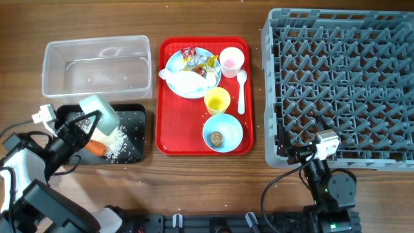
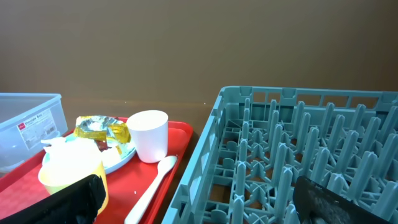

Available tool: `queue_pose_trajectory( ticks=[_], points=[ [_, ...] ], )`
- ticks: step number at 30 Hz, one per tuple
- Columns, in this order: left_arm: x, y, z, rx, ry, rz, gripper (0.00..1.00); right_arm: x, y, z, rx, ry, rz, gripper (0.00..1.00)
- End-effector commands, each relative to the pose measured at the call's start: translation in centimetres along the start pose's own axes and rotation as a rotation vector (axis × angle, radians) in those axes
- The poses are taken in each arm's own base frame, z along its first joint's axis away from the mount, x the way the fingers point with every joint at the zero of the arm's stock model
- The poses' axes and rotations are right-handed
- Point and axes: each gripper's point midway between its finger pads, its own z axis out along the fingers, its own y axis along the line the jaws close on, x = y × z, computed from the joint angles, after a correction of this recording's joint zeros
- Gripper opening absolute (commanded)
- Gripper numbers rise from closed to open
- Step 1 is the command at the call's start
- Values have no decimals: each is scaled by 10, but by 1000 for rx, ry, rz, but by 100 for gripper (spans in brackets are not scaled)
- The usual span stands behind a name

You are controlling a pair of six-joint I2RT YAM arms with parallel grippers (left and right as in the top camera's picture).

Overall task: Sort waste into correct bins and load items into the dishwasher rack
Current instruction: 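Tip the green bowl over the black tray to pour out the rice, then set the empty green bowl back on the red tray with the left gripper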

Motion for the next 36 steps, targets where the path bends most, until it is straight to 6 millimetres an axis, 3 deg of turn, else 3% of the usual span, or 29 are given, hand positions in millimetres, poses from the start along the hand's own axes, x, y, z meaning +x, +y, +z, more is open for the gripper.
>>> queue_pose_trajectory(
  ticks=[1, 7, 11, 16, 20, 25, 29, 32, 36],
  points=[
    [-1, -3, 1, 22, -6, -1, 4, -1, -2, 0, 9, -4, -13, 100],
    [-4, -5, 1, 23, -5, -9, 4, -1, -2, 0, 9, -4, -13, 100],
    [-18, -10, 1, 17, -2, -49, 4, -1, -2, 0, 9, -4, -13, 100],
    [-36, -2, 6, -144, 71, -94, 4, -1, -2, 0, 9, -4, -13, 100],
    [-54, -9, 27, -288, 152, -75, 4, -1, -2, 0, 9, -4, -13, 100],
    [-58, -31, 82, -418, 246, 40, 4, -1, -2, 0, 9, -4, -13, 100],
    [-23, -31, 133, -576, 344, 176, 4, -1, -2, 0, 9, -4, -13, 100],
    [16, -27, 157, -726, 431, 323, 4, -1, -1, 0, 9, -4, -13, 100],
    [66, -32, 173, -820, 546, 490, 4, -1, -2, 0, 9, -4, -13, 100]
  ],
)
